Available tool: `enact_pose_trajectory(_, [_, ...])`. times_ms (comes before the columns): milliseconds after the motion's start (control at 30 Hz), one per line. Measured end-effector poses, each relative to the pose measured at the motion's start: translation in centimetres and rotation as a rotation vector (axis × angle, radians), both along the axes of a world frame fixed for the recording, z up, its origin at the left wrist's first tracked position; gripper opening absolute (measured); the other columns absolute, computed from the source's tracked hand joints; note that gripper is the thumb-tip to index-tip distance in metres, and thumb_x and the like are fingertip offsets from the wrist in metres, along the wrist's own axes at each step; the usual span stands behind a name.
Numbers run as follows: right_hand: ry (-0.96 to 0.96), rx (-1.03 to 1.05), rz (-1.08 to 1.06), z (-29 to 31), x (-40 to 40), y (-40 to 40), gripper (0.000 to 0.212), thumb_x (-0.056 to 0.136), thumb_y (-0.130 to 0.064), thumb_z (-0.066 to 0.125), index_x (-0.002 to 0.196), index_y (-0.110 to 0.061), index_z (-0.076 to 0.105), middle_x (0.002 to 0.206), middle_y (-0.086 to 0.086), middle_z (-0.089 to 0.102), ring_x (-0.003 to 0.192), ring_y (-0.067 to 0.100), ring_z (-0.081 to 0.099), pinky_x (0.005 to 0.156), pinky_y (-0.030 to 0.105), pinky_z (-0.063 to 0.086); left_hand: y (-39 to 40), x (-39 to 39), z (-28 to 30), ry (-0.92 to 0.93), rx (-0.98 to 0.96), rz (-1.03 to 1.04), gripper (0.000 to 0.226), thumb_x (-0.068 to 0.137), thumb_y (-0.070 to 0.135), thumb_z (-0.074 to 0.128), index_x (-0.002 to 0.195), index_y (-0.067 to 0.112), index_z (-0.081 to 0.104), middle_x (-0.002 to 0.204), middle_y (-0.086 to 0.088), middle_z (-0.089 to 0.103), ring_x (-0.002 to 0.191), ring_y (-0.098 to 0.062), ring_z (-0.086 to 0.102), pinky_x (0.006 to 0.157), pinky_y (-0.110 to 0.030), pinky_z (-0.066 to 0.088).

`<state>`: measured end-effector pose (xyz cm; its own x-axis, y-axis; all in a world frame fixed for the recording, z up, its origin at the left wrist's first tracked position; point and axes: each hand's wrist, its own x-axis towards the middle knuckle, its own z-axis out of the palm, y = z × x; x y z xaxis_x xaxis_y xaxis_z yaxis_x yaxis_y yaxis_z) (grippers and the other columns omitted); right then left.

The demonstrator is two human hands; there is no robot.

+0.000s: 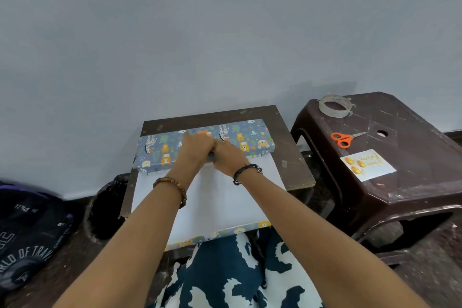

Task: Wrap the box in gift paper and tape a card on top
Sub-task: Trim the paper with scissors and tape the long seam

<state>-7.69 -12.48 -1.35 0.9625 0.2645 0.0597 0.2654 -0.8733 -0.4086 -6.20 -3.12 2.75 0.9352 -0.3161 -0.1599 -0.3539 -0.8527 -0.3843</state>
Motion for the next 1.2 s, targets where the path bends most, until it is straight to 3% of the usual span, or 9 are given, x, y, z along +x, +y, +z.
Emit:
enact_pose_trajectory(167, [-0.031, 0.013, -0.005, 0.5, -0.7, -2.2, 0.037, 0.082, 0.005, 0.045, 0.118, -0.002, 0.057, 0.122, 0.013, 0.057, 0.112, 0.03, 0.051, 0.091, 0.034, 0.039, -1.5, 0.8, 0.9, 0.073, 0.123, 0.012, 0.028, 0.096, 0.016, 0.047, 0.123, 0.013, 0.053, 0.123, -0.003, 0.057, 0.117, -0.024, 0.053, 0.11, -0.053, 0.025])
enact_pose_trajectory(300, [-0.117, -0.064, -0.251, 1.8, 0.8, -6.6, 0.033, 0.089, -0.001, 0.04, 0.118, -0.001, 0.056, 0.122, 0.015, 0.055, 0.114, 0.032, 0.05, 0.089, 0.039, 0.041, -4.1, 1.6, 1.1, 0.124, 0.351, -0.067, 0.033, 0.096, 0.002, 0.041, 0.125, 0.011, 0.053, 0.093, 0.003, 0.06, 0.116, -0.021, 0.053, 0.109, -0.063, 0.015])
enact_pose_trajectory(533, [-0.184, -0.32, -0.665, 4.4, 4.6, -19.1, 0.025, 0.093, -0.009, 0.042, 0.115, -0.004, 0.053, 0.121, 0.014, 0.053, 0.116, 0.03, 0.048, 0.086, 0.036, 0.042, -6.2, 3.5, 0.1, 0.275, 0.598, -0.046, 0.038, 0.099, 0.006, 0.035, 0.137, 0.005, 0.041, 0.139, -0.009, 0.047, 0.131, -0.033, 0.039, 0.11, -0.063, 0.009])
enact_pose_trajectory(633, [-0.109, -0.395, -0.823, 3.5, 5.8, -22.7, 0.033, 0.091, -0.011, 0.045, 0.123, -0.002, 0.049, 0.13, 0.016, 0.049, 0.123, 0.033, 0.042, 0.095, 0.039, 0.038, -6.4, 3.2, 0.6, 0.242, 0.549, -0.062, 0.039, 0.099, 0.006, 0.036, 0.137, 0.006, 0.042, 0.14, -0.009, 0.046, 0.13, -0.032, 0.041, 0.11, -0.057, 0.021])
enact_pose_trajectory(733, [-0.055, -0.422, -0.874, 2.3, 6.8, -24.7, 0.034, 0.088, -0.017, 0.052, 0.12, -0.004, 0.053, 0.129, 0.015, 0.051, 0.127, 0.032, 0.037, 0.104, 0.041, 0.033, -5.4, 3.5, 1.9, 0.229, 0.429, -0.017, 0.046, 0.089, 0.034, 0.059, 0.129, 0.014, 0.051, 0.131, -0.002, 0.054, 0.121, -0.024, 0.052, 0.1, -0.041, 0.04])
enact_pose_trajectory(867, [-0.037, -0.446, -0.841, 1.5, 7.1, -25.6, 0.033, 0.086, -0.018, 0.052, 0.117, -0.006, 0.055, 0.129, 0.014, 0.051, 0.129, 0.033, 0.034, 0.105, 0.044, 0.032, -7.3, 5.3, 5.0, 0.032, 0.056, -0.06, 0.037, 0.089, 0.045, 0.054, 0.109, 0.014, 0.06, 0.109, -0.003, 0.061, 0.102, -0.022, 0.062, 0.082, -0.029, 0.045])
enact_pose_trajectory(967, [-0.062, -0.443, -0.826, 0.9, 7.0, -26.1, 0.037, 0.085, -0.017, 0.05, 0.119, -0.004, 0.053, 0.13, 0.016, 0.051, 0.132, 0.034, 0.031, 0.106, 0.045, 0.03, -13.6, 7.0, 4.4, 0.018, -0.453, -0.173, 0.027, 0.092, 0.036, 0.054, 0.087, 0.01, 0.06, 0.087, -0.008, 0.059, 0.096, -0.031, 0.06, 0.077, -0.033, 0.043])
enact_pose_trajectory(1033, [-0.104, -0.429, -0.816, 0.7, 7.1, -26.5, 0.035, 0.085, -0.017, 0.048, 0.116, -0.003, 0.054, 0.126, 0.016, 0.053, 0.128, 0.034, 0.035, 0.104, 0.045, 0.032, -18.6, 7.7, 3.3, 0.005, -0.591, -0.289, 0.019, 0.089, 0.026, 0.056, 0.094, 0.01, 0.066, 0.097, -0.008, 0.064, 0.099, -0.029, 0.059, 0.076, -0.034, 0.043])
enact_pose_trajectory(1200, [-0.279, -0.347, -0.763, 1.0, 7.2, -27.3, 0.033, 0.086, -0.023, 0.048, 0.11, -0.003, 0.057, 0.116, 0.014, 0.057, 0.114, 0.031, 0.043, 0.09, 0.038, 0.032, -27.0, 9.4, 0.1, -0.171, -0.489, -0.56, 0.034, 0.089, 0.003, 0.047, 0.121, 0.009, 0.057, 0.137, -0.009, 0.042, 0.127, -0.026, 0.035, 0.089, -0.035, 0.038])
